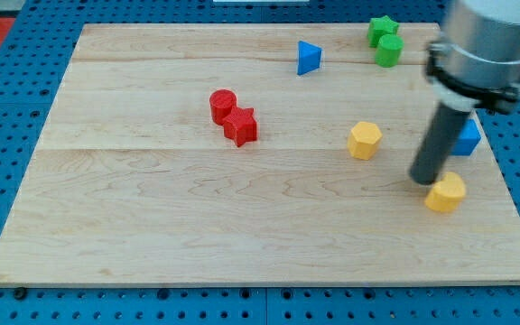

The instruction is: Slide the yellow heart below to the yellow hexagon

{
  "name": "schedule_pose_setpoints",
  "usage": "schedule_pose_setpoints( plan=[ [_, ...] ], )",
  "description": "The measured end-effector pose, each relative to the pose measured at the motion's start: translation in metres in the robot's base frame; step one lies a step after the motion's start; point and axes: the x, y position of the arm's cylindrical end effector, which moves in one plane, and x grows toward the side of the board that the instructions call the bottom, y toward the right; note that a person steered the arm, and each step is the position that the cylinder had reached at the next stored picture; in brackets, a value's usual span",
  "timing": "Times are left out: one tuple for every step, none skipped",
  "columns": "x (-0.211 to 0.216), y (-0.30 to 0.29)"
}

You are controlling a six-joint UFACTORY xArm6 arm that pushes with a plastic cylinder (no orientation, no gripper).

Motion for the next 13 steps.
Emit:
schedule_pose_setpoints(
  plan=[
    [-0.004, -0.003],
    [-0.013, -0.007],
    [0.006, 0.051],
    [0.016, 0.082],
    [0.022, 0.013],
    [0.022, -0.072],
    [0.037, -0.025],
    [0.037, -0.001],
    [0.063, 0.027],
    [0.092, 0.054],
    [0.103, 0.003],
    [0.085, -0.049],
    [0.065, -0.077]
  ],
)
